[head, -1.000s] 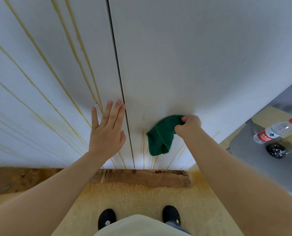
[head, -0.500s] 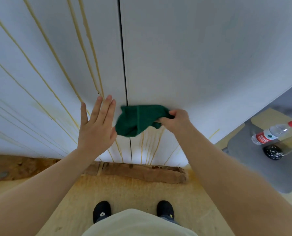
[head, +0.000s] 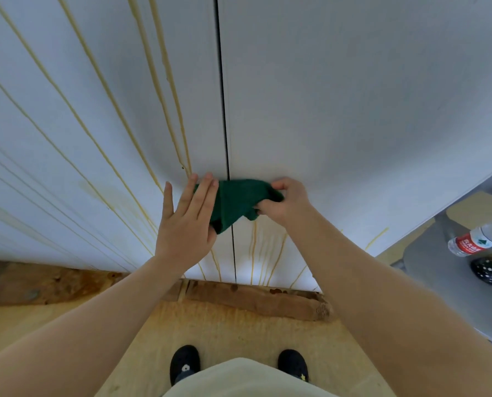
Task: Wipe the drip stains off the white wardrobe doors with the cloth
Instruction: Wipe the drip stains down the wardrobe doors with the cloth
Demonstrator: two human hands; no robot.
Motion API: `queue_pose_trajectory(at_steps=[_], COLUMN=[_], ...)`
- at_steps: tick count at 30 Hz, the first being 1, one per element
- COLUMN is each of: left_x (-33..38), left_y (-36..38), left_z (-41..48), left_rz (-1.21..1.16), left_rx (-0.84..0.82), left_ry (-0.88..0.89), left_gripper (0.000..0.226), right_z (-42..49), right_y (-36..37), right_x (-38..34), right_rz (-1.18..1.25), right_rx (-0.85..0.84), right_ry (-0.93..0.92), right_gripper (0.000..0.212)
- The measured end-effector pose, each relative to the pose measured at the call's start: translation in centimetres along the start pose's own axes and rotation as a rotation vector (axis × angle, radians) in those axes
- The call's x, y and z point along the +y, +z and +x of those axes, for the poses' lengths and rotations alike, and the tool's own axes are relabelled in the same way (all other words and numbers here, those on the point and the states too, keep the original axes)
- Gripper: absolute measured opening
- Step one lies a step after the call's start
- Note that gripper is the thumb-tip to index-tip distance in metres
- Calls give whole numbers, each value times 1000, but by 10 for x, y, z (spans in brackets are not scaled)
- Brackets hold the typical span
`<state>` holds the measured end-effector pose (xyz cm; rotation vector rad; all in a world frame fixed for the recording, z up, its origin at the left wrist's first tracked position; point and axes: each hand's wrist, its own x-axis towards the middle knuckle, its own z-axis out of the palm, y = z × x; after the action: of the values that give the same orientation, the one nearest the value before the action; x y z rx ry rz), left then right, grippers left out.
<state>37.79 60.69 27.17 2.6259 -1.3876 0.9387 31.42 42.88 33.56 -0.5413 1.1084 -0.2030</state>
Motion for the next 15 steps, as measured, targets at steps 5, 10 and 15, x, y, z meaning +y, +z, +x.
queue_pose_trajectory(at_steps=[5, 10, 15], left_x=[30, 67, 66], left_y=[-3, -24, -12], left_z=[4, 11, 5], left_rz=[-263, -1375, -1480], left_rx=[-221, -650, -794], left_ry=[-129, -731, -890], left_gripper=[71, 46, 81], right_z=[3, -1, -3], right_y=[-38, -48, -50], right_x=[-5, 13, 31], right_rz=[247, -38, -272], right_rx=[-159, -248, -424], right_ry=[-79, -67, -63], right_gripper=[25, 21, 48])
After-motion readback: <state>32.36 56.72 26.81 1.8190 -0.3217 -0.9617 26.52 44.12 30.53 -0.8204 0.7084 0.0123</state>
